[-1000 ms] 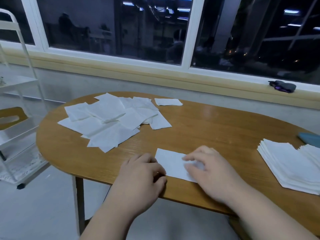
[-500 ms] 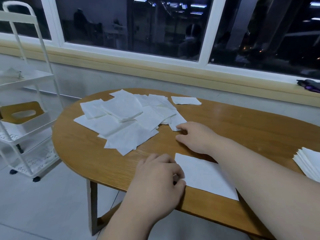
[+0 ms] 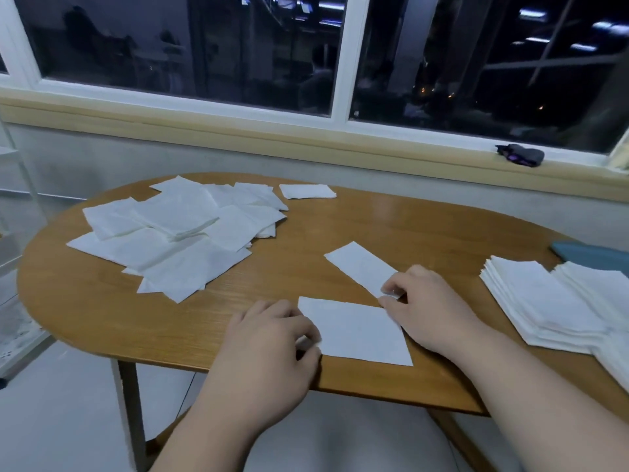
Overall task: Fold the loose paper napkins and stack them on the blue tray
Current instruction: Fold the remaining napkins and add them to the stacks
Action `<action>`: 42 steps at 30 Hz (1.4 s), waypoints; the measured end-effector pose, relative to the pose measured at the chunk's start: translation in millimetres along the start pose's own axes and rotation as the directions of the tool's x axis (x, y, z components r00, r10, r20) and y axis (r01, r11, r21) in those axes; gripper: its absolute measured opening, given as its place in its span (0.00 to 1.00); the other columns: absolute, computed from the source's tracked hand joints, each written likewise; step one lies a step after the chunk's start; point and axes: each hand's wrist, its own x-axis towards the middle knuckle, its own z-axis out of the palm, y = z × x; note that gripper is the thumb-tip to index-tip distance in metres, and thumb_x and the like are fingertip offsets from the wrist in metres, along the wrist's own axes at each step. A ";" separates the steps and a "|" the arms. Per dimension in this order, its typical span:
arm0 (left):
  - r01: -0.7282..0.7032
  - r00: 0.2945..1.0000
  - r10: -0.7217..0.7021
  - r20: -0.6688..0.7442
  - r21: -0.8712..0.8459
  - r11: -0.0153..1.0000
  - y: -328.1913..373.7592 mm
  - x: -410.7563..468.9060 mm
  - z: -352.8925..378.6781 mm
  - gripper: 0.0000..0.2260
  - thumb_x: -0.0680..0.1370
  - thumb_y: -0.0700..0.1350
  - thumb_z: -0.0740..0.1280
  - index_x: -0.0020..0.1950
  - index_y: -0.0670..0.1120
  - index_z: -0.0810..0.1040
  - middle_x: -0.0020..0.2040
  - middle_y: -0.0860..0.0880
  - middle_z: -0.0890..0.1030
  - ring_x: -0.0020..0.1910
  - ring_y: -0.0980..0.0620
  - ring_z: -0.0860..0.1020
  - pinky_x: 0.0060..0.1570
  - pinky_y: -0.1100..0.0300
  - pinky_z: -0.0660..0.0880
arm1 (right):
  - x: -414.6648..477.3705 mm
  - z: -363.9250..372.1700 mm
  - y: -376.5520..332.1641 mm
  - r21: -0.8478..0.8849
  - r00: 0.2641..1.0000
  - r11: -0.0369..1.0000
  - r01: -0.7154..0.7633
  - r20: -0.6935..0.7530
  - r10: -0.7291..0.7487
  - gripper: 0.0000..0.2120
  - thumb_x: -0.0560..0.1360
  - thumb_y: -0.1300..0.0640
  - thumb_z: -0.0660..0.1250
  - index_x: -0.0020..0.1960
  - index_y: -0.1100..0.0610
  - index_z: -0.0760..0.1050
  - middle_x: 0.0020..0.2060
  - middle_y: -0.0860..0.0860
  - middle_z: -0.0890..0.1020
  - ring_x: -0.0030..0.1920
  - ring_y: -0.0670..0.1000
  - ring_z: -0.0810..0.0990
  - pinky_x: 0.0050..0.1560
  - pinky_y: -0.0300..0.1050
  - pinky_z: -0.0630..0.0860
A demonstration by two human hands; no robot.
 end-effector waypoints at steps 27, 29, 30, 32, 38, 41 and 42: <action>0.148 0.968 -0.236 -0.083 -0.570 0.808 29.0 20.6 -5.6 0.29 0.76 0.51 0.71 0.71 0.71 0.64 0.51 0.83 0.66 0.51 0.88 0.61 0.53 0.77 0.63 | -60.5 -36.4 -18.2 0.690 0.993 0.720 0.070 0.024 -0.119 0.28 0.78 0.56 0.68 0.68 0.28 0.63 0.50 0.47 0.86 0.50 0.49 0.84 0.56 0.56 0.79; 0.170 0.974 -0.224 -0.039 -0.526 0.833 30.7 20.6 -4.2 0.30 0.77 0.51 0.69 0.71 0.74 0.60 0.45 0.75 0.73 0.44 0.83 0.68 0.45 0.79 0.66 | -62.7 -24.5 -14.7 0.660 0.997 0.747 0.077 -0.053 -0.056 0.31 0.79 0.56 0.67 0.67 0.23 0.61 0.49 0.55 0.84 0.48 0.57 0.83 0.54 0.61 0.78; 0.174 0.978 -0.207 -0.013 -0.492 0.853 30.9 20.9 -3.0 0.29 0.78 0.51 0.68 0.70 0.76 0.60 0.42 0.69 0.75 0.43 0.78 0.71 0.42 0.79 0.67 | -63.7 -19.3 -11.6 0.640 0.996 0.764 0.082 -0.083 -0.037 0.31 0.78 0.56 0.66 0.66 0.23 0.63 0.50 0.55 0.84 0.48 0.58 0.82 0.54 0.59 0.78; 0.171 0.984 -0.171 0.039 -0.440 0.881 29.9 22.1 0.8 0.23 0.78 0.51 0.68 0.65 0.76 0.67 0.40 0.66 0.77 0.45 0.73 0.74 0.43 0.80 0.66 | -65.9 -11.1 -4.0 0.579 0.993 0.811 0.089 -0.112 -0.029 0.24 0.78 0.57 0.66 0.60 0.27 0.73 0.49 0.46 0.85 0.46 0.49 0.81 0.51 0.43 0.78; 0.087 0.996 -0.076 0.053 -0.230 0.969 24.6 32.8 16.2 0.06 0.79 0.52 0.67 0.52 0.61 0.83 0.41 0.59 0.80 0.51 0.59 0.74 0.50 0.62 0.71 | -65.7 0.2 1.3 0.423 0.990 0.905 0.036 -0.136 0.025 0.12 0.79 0.57 0.64 0.54 0.45 0.84 0.41 0.35 0.81 0.52 0.35 0.76 0.50 0.25 0.68; 0.040 0.999 -0.038 0.021 -0.069 0.997 20.7 35.8 22.8 0.06 0.79 0.51 0.66 0.48 0.55 0.82 0.39 0.54 0.76 0.49 0.54 0.70 0.48 0.57 0.70 | -63.9 5.4 0.2 0.266 0.994 0.963 0.051 -0.106 -0.023 0.11 0.79 0.55 0.62 0.52 0.48 0.84 0.37 0.42 0.78 0.51 0.42 0.74 0.55 0.40 0.73; 0.046 0.999 -0.046 0.007 -0.013 0.999 20.8 36.0 23.9 0.06 0.79 0.51 0.65 0.47 0.54 0.82 0.40 0.54 0.75 0.48 0.54 0.69 0.47 0.56 0.68 | -63.8 6.4 -0.3 0.225 0.995 0.973 0.046 -0.095 -0.025 0.11 0.79 0.55 0.61 0.49 0.51 0.83 0.36 0.45 0.77 0.49 0.45 0.74 0.54 0.45 0.74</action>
